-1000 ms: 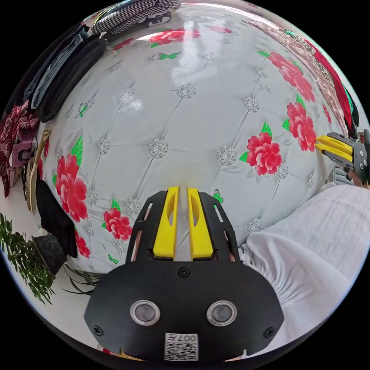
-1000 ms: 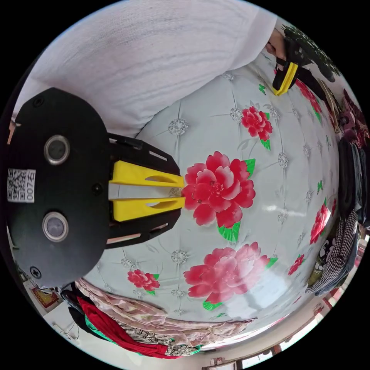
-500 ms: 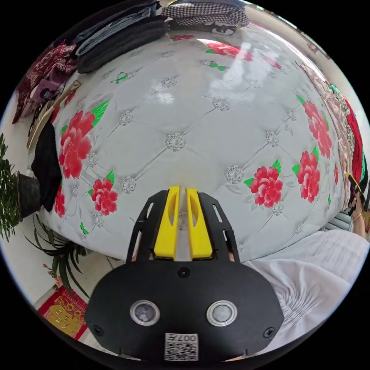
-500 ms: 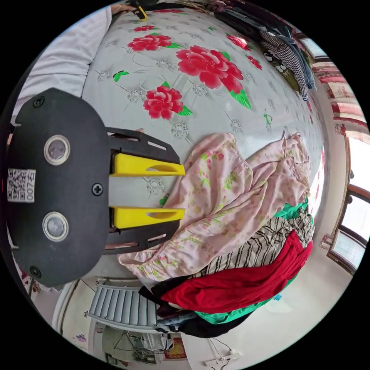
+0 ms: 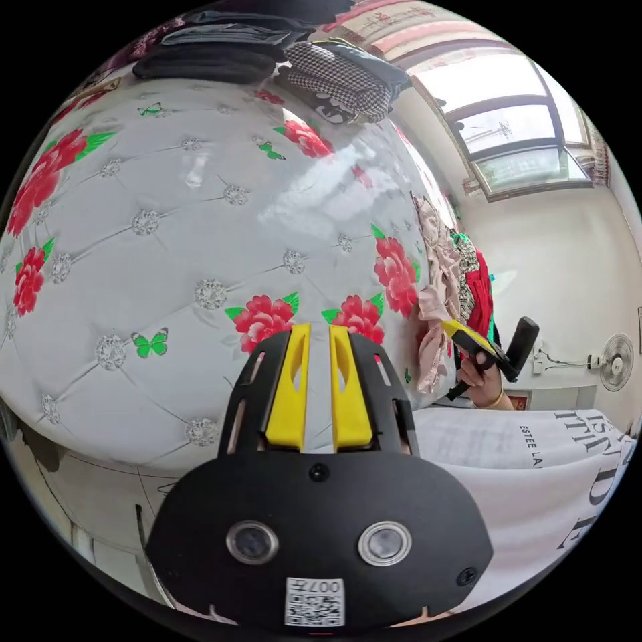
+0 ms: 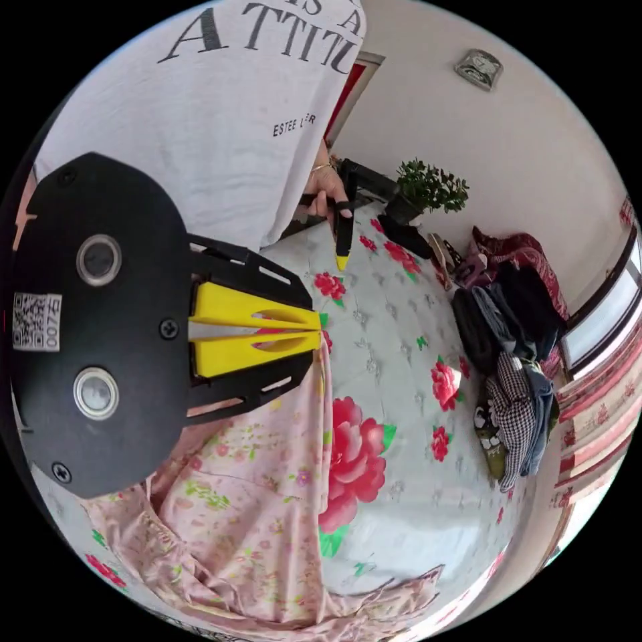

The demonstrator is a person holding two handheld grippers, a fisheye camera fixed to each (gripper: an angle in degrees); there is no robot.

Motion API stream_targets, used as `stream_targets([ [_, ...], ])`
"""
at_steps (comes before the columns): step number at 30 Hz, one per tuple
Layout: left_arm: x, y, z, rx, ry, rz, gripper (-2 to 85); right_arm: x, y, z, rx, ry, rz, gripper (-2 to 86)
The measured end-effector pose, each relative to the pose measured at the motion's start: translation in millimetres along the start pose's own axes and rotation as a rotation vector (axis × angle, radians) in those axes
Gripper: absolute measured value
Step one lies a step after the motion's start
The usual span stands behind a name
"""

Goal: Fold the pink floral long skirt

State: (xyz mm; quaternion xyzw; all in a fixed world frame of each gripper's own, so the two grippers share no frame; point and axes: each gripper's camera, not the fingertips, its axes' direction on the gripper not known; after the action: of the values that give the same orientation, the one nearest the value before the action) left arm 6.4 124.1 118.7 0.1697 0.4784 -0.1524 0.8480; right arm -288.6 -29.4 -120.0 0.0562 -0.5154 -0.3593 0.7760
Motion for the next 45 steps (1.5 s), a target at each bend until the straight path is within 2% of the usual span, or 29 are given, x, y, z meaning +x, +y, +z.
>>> stream_targets([
  [1, -5.3, 3.6, -5.8, 0.021, 0.018, 0.003, 6.4, -32.8, -22.2, 16.2, -0.028, -0.141, -0.15, 0.1],
  [3, -18.9, 10.4, -15.4, 0.049, 0.027, -0.013, 6.7, -78.4, -41.4, 39.2, -0.099, -0.249, -0.356, 0.5],
  [6, -53.4, 28.5, -37.6, 0.108, 0.02, -0.082, 6.3, -116.0, -42.0, 69.2, -0.214, -0.151, -0.537, 1.9],
  [8, -76.1, 44.7, -54.7, 0.151, 0.011, -0.127, 6.1, -106.6, -31.7, 71.9, -0.187, -0.022, -0.509, 2.8],
  [11, -109.6, 77.8, -84.5, 0.214, -0.039, -0.184, 6.7, -46.3, -6.7, 54.5, -0.085, 0.225, -0.232, 3.8],
  [13, -129.9, 101.1, -101.9, 0.242, -0.09, -0.203, 7.3, 21.5, 26.4, 20.5, -0.02, 0.434, 0.105, 4.9],
  [14, -133.4, 105.1, -104.3, 0.242, -0.105, -0.202, 7.4, 36.8, 36.2, 9.9, 0.0, 0.478, 0.177, 5.2],
  [16, -140.8, 111.7, -105.2, 0.233, -0.14, -0.17, 8.0, 88.8, 73.1, -34.5, 0.068, 0.691, 0.446, 6.3],
  [19, -138.1, 95.5, -85.8, 0.187, -0.136, -0.095, 9.9, 130.5, 101.3, -70.7, 0.117, 0.844, 0.601, 7.4],
  [23, -129.4, 58.1, -39.7, 0.082, -0.154, -0.011, 11.8, 178.2, 117.4, -69.9, 0.048, 0.846, 0.7, 8.2],
  [26, -141.2, 35.4, 10.3, -0.083, -0.268, -0.016, 10.1, 206.1, 133.1, -43.9, -0.045, 0.767, 0.759, 7.6],
  [27, -147.4, 32.7, 17.6, -0.092, -0.345, -0.034, 6.5, 204.3, 138.9, -34.8, -0.04, 0.799, 0.76, 6.5],
  [28, -153.0, 31.6, 18.5, -0.08, -0.414, -0.035, 0.5, 194.5, 142.8, -28.6, -0.053, 0.834, 0.731, 4.9],
  [29, -156.6, 30.0, 20.1, -0.1, -0.398, -0.025, 0.2, 191.0, 144.1, -26.6, -0.047, 0.82, 0.727, 3.9],
  [30, -165.2, 27.4, 19.7, -0.127, -0.324, -0.016, -0.4, 182.1, 148.4, -25.3, -0.042, 0.766, 0.723, 2.3],
  [32, -178.2, 29.7, 3.0, -0.063, -0.231, -0.027, -0.7, 154.3, 158.6, -38.4, 0.07, 0.712, 0.659, 1.1],
  [34, -201.8, 38.6, -42.0, 0.129, 0.008, -0.085, -0.9, 107.6, 180.9, -82.1, 0.308, 0.63, 0.604, 0.3],
  [35, -208.1, 41.6, -54.9, 0.187, 0.081, -0.096, -0.9, 94.8, 186.9, -95.8, 0.366, 0.611, 0.585, 0.2],
  [36, -219.0, 47.9, -81.4, 0.312, 0.234, -0.087, -0.9, 67.2, 198.9, -124.2, 0.468, 0.594, 0.538, 0.0],
  [37, -228.4, 55.0, -109.0, 0.449, 0.372, -0.064, -0.9, 36.7, 210.0, -152.2, 0.555, 0.603, 0.477, -0.1],
  [38, -232.7, 58.8, -122.8, 0.519, 0.43, -0.05, -0.9, 20.1, 215.3, -165.8, 0.593, 0.619, 0.444, -0.1],
  [40, -242.9, 72.9, -175.2, 0.768, 0.6, 0.031, -0.9, -54.0, 237.1, -214.0, 0.735, 0.742, 0.289, -0.2],
  [42, -237.9, 78.5, -206.1, 0.846, 0.569, 0.102, -0.8, -107.0, 259.0, -244.0, 0.857, 0.798, 0.19, -0.3],
  [44, -220.4, 77.9, -220.1, 0.799, 0.355, 0.151, -0.5, -147.4, 279.5, -262.2, 0.915, 0.824, 0.116, -0.3],
  [45, -208.2, 74.8, -213.6, 0.723, 0.168, 0.16, -0.1, -165.1, 292.7, -266.6, 0.937, 0.859, 0.115, -0.3],
])
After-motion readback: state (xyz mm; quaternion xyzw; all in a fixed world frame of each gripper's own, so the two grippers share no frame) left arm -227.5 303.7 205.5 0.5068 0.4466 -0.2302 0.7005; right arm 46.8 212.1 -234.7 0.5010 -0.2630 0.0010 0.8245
